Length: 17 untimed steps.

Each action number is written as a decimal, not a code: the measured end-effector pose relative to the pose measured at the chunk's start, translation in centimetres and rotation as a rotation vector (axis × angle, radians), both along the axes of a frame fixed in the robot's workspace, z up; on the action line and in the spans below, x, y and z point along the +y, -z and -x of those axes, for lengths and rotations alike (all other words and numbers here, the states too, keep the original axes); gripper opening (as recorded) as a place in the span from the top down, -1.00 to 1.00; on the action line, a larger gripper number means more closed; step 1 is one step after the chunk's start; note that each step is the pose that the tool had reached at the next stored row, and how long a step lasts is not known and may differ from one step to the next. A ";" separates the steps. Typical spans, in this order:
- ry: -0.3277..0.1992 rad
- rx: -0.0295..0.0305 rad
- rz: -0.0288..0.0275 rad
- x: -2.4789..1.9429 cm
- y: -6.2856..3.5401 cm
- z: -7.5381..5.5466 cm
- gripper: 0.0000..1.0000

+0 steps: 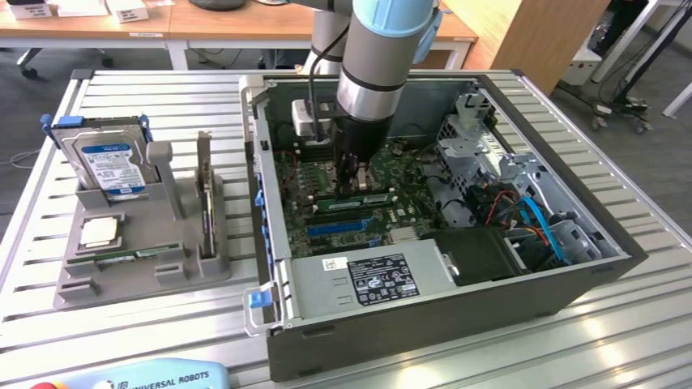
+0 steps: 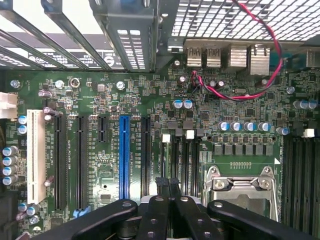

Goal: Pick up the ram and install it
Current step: 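Press down the ram until it locks into place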

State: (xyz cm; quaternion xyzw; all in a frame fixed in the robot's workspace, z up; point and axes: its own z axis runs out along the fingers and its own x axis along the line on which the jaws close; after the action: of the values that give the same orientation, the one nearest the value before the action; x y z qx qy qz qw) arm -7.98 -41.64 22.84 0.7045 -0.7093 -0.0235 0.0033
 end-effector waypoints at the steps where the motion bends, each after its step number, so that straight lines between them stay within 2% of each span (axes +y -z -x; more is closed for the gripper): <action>1: 0.000 0.0001 0.0001 0.00 -0.12 0.0 0.80; 17: 0.000 0.0000 0.0001 0.00 -2.08 0.0 0.80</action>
State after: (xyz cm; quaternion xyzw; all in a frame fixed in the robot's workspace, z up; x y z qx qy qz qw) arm -7.98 -41.64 24.92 0.7044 -0.7094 -0.0234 0.0033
